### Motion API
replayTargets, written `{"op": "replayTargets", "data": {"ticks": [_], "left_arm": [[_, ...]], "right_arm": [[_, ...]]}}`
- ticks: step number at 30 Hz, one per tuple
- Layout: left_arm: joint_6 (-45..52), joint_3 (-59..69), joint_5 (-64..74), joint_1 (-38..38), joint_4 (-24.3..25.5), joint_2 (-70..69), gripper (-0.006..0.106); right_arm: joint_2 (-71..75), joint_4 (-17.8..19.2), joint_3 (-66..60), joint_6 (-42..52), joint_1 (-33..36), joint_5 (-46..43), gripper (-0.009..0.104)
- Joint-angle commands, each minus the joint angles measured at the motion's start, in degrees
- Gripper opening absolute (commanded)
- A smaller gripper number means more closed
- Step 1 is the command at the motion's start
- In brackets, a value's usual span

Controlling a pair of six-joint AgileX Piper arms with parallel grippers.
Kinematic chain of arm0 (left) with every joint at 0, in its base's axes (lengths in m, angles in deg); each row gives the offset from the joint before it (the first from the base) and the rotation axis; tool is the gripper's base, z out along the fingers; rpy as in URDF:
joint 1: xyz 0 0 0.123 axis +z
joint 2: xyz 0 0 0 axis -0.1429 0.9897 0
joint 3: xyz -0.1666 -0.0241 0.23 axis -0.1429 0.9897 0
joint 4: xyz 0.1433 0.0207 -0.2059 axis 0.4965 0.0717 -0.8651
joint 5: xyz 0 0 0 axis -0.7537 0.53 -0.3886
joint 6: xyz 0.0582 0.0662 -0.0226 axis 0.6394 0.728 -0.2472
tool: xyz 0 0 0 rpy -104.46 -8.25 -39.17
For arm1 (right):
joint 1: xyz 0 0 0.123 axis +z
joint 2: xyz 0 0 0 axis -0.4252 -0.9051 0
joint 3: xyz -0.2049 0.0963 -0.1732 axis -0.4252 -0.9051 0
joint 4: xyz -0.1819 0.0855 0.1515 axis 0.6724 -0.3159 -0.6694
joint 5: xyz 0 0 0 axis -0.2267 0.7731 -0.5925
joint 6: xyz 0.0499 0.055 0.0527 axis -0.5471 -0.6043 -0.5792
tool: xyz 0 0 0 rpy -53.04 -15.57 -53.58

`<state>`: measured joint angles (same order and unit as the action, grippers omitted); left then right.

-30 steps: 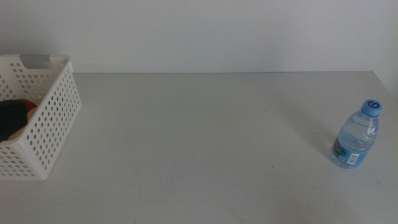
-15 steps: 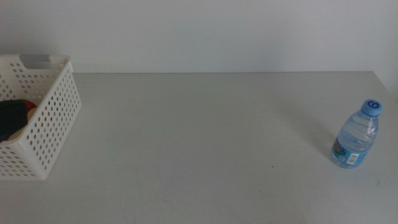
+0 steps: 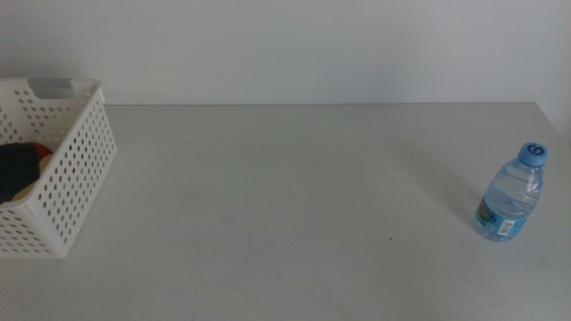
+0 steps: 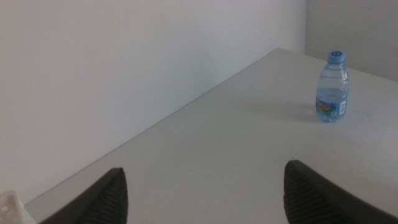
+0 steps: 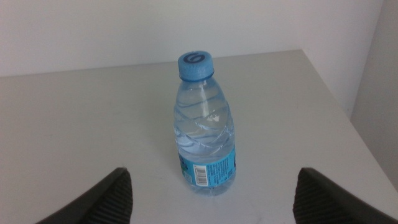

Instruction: Use arms to grab the bottles and put them into the dustbin to the left of the table.

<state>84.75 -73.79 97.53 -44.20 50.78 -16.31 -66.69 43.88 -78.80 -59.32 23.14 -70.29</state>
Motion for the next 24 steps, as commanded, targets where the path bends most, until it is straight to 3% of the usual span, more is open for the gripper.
{"op": "replayTargets", "data": {"ticks": [1,16,24], "left_arm": [[-1.0,-1.2,-4.3,0.0,0.0,0.5,0.083],[-1.0,-1.2,-4.3,0.0,0.0,0.5,0.083],[-1.0,-1.2,-4.3,0.0,0.0,0.5,0.083]], "right_arm": [[-0.7,-0.3,1.1,0.0,-0.1,-7.1,0.066],[-1.5,0.3,-0.9,2.7,-0.1,-8.8,0.066],[-11.2,2.8,-0.9,3.7,-0.1,-19.8,0.066]]}}
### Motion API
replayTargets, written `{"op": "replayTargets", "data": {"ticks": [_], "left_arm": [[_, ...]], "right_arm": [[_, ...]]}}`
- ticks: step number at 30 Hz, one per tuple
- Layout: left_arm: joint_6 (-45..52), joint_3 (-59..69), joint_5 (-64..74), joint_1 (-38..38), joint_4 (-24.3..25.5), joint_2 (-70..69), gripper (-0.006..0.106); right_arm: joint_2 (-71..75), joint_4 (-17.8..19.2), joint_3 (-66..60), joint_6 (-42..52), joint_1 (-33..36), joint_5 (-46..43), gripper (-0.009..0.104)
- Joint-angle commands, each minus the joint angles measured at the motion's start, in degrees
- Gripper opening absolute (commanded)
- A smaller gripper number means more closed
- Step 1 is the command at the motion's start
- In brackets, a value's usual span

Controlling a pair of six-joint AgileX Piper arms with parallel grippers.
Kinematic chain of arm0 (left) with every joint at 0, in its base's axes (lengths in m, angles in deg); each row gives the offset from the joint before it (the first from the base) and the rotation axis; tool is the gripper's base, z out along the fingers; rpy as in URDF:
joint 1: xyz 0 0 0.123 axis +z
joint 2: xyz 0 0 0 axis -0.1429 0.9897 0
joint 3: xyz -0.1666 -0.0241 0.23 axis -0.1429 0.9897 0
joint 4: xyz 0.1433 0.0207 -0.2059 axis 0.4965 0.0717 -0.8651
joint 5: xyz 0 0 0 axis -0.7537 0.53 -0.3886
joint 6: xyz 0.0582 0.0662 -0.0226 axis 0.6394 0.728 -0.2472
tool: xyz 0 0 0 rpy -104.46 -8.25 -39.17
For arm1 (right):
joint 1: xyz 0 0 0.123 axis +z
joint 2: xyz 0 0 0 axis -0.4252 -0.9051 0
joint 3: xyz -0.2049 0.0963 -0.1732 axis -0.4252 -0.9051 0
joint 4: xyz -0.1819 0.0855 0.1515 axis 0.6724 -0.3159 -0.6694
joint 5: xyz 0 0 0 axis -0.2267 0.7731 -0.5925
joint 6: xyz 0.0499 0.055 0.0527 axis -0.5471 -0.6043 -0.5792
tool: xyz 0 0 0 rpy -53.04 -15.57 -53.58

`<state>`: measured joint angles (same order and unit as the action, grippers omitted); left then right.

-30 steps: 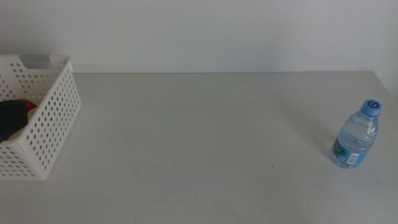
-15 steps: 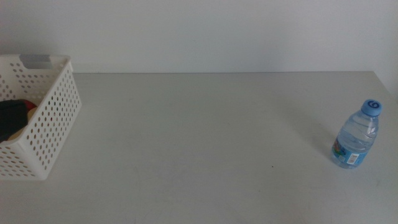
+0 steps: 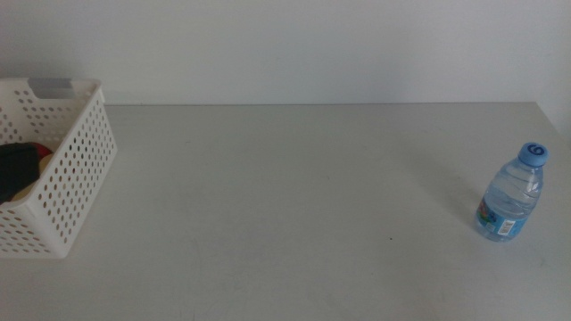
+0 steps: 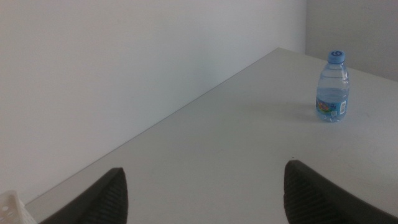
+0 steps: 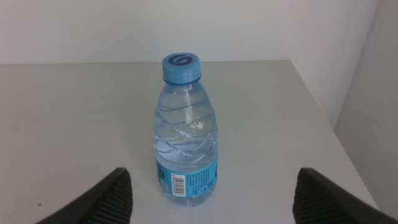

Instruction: Use arms to grab the bottles and put them into the dustbin to the left of the table.

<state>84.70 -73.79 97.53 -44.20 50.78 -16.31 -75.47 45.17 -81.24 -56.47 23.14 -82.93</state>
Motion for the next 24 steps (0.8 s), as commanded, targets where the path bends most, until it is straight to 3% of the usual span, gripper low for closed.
{"op": "replayTargets", "data": {"ticks": [1,6,16,24], "left_arm": [[-1.0,-1.2,-4.3,0.0,0.0,0.5,0.083],[-1.0,-1.2,-4.3,0.0,0.0,0.5,0.083],[-1.0,-1.2,-4.3,0.0,0.0,0.5,0.083],[-1.0,-1.2,-4.3,0.0,0.0,0.5,0.083]], "right_arm": [[-4.6,2.7,1.6,0.9,-0.1,-8.9,0.066],[-15.8,7.7,1.6,-2.7,-0.1,-18.3,0.066],[-32.9,8.7,1.6,-12.1,-0.1,-38.4,0.066],[-42.9,13.6,1.6,-10.7,-0.1,-51.1,0.066]]}}
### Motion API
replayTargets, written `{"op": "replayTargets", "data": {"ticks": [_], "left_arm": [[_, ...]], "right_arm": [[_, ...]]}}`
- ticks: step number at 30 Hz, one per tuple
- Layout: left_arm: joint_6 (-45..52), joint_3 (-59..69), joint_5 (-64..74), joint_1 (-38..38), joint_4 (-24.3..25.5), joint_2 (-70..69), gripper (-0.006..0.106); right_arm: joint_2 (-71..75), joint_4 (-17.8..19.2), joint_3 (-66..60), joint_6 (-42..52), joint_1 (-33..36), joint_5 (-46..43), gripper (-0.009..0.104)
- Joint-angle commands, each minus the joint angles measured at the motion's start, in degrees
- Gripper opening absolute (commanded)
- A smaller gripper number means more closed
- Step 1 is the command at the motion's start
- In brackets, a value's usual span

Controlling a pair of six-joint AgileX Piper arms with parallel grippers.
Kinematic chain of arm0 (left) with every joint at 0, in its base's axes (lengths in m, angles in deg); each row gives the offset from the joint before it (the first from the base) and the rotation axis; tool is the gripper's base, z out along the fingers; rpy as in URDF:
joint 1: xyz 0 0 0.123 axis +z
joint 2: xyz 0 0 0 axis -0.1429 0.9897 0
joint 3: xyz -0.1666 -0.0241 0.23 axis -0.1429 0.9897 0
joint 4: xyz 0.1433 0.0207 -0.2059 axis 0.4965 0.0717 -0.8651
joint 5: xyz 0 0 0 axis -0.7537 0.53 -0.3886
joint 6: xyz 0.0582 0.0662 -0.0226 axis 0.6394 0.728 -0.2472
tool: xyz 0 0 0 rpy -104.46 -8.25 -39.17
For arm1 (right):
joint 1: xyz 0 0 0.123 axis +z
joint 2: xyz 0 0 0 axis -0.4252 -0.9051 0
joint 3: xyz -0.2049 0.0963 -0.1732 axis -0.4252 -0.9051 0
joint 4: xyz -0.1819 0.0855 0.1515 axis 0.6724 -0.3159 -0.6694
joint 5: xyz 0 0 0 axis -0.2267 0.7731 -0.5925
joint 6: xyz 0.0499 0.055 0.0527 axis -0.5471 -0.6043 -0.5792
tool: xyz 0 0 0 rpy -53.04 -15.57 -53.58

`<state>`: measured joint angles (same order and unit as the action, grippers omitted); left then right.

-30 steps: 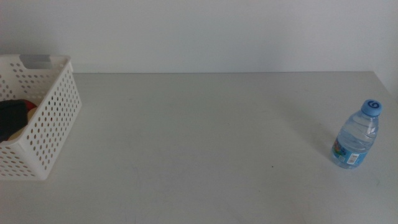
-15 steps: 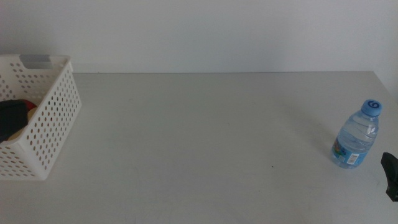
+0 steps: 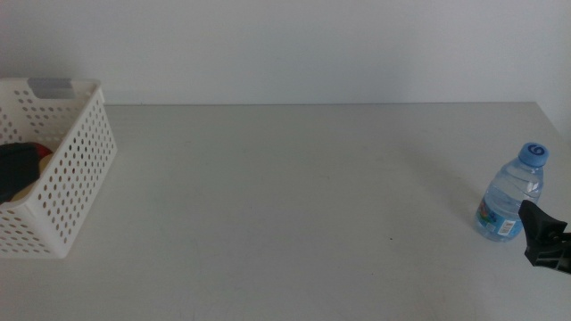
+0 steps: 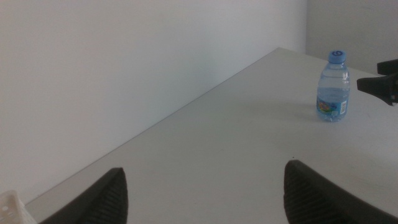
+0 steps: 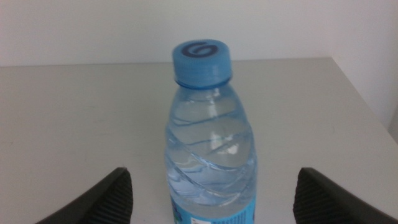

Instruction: Use arms to grab the bottles and put them into the dustbin to the left of the table.

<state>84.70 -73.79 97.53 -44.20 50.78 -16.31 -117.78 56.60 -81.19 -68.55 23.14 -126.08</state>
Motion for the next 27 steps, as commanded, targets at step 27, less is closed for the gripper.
{"op": "replayTargets", "data": {"ticks": [27], "left_arm": [[-1.0,-1.2,-4.3,0.0,0.0,0.5,0.083]], "right_arm": [[-17.3,0.0,9.4,8.6,-0.1,-14.3,0.092]]}}
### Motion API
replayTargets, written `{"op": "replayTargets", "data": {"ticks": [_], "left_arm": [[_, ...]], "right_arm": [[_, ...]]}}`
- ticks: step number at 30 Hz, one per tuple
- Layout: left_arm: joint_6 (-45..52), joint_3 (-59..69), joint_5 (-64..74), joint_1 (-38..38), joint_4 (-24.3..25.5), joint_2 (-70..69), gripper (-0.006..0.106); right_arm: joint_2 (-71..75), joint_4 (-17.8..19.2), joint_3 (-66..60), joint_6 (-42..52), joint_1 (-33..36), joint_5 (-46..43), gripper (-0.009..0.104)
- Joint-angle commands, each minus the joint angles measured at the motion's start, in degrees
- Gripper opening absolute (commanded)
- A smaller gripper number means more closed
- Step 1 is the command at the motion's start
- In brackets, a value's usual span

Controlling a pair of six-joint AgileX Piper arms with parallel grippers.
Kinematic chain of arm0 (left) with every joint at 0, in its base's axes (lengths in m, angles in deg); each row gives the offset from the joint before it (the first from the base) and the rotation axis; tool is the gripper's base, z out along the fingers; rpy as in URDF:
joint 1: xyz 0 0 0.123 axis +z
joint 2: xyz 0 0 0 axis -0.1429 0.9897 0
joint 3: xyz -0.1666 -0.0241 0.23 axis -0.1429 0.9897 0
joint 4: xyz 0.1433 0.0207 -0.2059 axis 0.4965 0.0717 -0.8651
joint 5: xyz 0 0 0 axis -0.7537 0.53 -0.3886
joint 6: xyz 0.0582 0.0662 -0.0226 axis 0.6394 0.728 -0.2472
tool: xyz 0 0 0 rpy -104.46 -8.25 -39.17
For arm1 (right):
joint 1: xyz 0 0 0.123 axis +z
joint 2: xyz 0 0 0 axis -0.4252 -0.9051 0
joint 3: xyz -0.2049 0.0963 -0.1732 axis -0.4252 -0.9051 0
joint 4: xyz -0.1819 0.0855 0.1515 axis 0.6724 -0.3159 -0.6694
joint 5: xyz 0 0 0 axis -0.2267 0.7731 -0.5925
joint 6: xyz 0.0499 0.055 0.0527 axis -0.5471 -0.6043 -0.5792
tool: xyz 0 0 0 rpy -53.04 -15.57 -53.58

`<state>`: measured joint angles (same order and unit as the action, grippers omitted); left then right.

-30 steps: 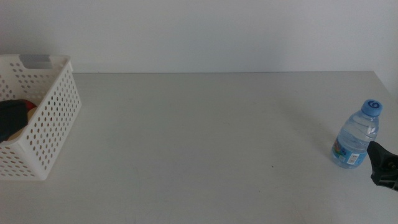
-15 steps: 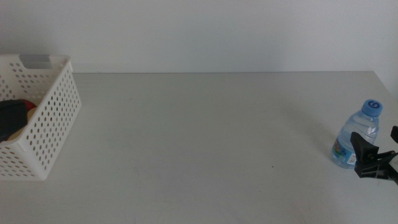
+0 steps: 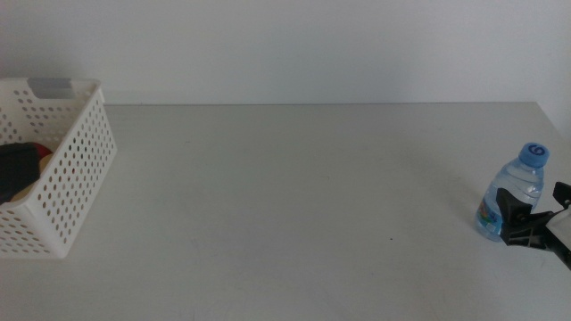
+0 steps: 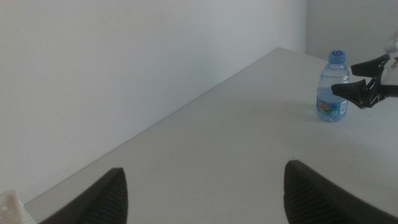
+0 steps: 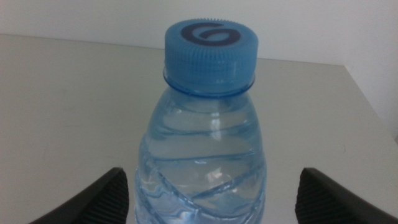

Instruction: Use arms to grab the bottles and put them into the dustbin to the left of the table.

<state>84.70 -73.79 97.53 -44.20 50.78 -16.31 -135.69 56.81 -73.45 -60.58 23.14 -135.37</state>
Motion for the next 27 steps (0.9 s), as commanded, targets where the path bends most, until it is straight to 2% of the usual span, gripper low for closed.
{"op": "replayTargets", "data": {"ticks": [1,12,14,16,17,20,22,24,27], "left_arm": [[-1.0,-1.2,-4.3,0.0,0.0,0.5,0.083],[-1.0,-1.2,-4.3,0.0,0.0,0.5,0.083],[-1.0,-1.2,-4.3,0.0,0.0,0.5,0.083],[-1.0,-1.2,-4.3,0.0,0.0,0.5,0.083],[-1.0,-1.2,-4.3,0.0,0.0,0.5,0.083],[-1.0,-1.2,-4.3,0.0,0.0,0.5,0.083],[-1.0,-1.2,-4.3,0.0,0.0,0.5,0.083],[-1.0,-1.2,-4.3,0.0,0.0,0.5,0.083],[-1.0,-1.2,-4.3,0.0,0.0,0.5,0.083]], "right_arm": [[0.1,-0.2,2.1,0.7,-0.1,-4.9,0.092],[-6.6,-0.3,8.7,0.7,-0.1,-4.9,0.091],[-6.8,-1.3,8.7,0.7,-0.1,-5.4,0.088],[-6.9,-2.2,8.7,0.8,-0.1,-5.4,0.079],[-6.9,-2.3,8.7,0.9,-0.1,-5.5,0.07],[-6.9,-0.3,8.7,0.5,-0.1,-5.8,0.029],[-6.9,3.3,8.7,-2.0,-0.1,-6.5,0.0],[-6.8,8.3,9.0,-4.2,0.0,-8.7,-0.001],[-6.3,12.8,11.0,-7.5,1.8,-9.7,-0.001]]}}
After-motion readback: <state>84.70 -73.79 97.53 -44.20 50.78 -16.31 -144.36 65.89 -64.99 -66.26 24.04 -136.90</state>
